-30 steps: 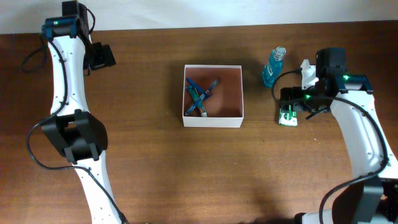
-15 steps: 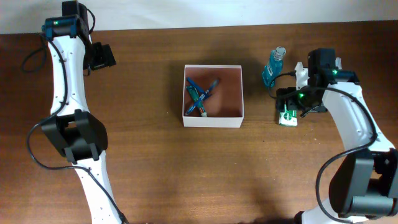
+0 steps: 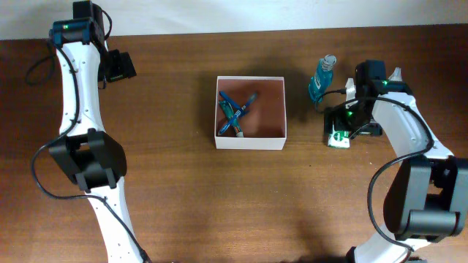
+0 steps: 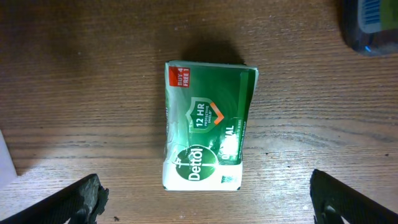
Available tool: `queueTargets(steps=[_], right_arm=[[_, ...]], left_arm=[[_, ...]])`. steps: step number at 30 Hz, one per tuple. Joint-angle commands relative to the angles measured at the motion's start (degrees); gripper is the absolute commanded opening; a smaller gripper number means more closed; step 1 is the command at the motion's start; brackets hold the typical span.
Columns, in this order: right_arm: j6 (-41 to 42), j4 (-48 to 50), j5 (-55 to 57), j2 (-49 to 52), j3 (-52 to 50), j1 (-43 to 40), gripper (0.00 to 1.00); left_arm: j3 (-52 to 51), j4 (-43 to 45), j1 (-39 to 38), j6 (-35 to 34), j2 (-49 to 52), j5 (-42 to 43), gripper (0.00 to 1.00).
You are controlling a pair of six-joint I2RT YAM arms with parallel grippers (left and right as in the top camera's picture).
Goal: Pack container
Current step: 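Lower the right gripper and close it on the soap bar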
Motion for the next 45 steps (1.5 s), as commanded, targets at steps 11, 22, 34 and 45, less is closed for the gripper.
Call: queueTargets(steps=[11,22,34,45], right_arm=[[0.9,0.9,0.9,3.6,0.6,0.3,0.98],[0.6,2.1,1.6,5.2,0.6,0.3,0.98],[0.6,5.9,2.4,5.2,-0.7,0.3,0.98],[0.7,7.0,1.4,5.2,-1.9,0.3,0.98]], left_arm=[[-0.3,0.0,0.2,0.3,-1.0,-0.6,1.00],[-0.3,0.0,0.2,0.3,-1.0,-0.6,0.99],[-0.3,0.0,0.2,0.3,-1.0,-0.6,0.99],[-0.3,0.0,0.2,0.3,-1.0,-0.6,0.99]])
